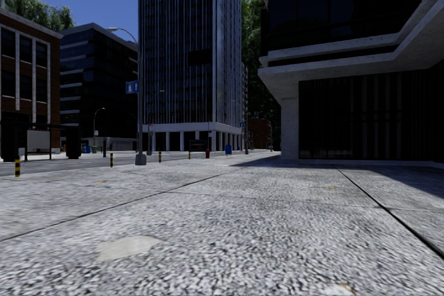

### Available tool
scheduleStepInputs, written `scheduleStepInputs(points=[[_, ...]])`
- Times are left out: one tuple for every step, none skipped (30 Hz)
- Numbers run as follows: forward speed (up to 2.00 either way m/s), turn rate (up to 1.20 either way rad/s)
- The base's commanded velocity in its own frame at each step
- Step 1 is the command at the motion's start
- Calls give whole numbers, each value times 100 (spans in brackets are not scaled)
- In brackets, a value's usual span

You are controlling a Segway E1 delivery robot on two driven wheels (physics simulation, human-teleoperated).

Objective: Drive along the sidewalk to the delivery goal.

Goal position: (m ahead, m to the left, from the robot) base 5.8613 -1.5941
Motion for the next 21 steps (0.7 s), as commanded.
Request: scheduleStepInputs(points=[[200,0],[200,0],[200,0],[200,0],[200,0],[200,0],[200,0],[200,0],[200,0],[200,-6],[200,-19],[200,-26],[200,-30],[200,-36],[200,-36],[200,-39],[200,-40],[200,-40],[200,-40],[200,-40],[200,-40]])
